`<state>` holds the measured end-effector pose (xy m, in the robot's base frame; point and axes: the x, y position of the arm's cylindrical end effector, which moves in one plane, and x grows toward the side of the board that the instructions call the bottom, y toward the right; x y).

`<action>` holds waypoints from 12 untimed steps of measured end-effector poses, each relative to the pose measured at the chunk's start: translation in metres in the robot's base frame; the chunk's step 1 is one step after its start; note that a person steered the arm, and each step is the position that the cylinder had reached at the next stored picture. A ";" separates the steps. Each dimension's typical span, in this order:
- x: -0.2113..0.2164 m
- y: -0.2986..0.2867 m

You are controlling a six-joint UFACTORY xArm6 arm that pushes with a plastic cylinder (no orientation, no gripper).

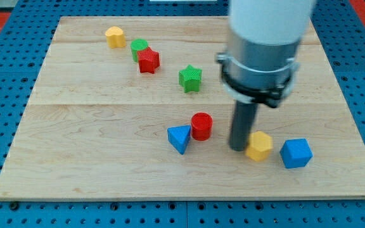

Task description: Place the triangle red circle and green star into the group of blocks

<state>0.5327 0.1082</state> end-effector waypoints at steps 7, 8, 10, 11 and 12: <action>-0.021 -0.105; -0.033 -0.090; -0.028 -0.034; -0.028 -0.126; -0.069 -0.142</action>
<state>0.4642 -0.0342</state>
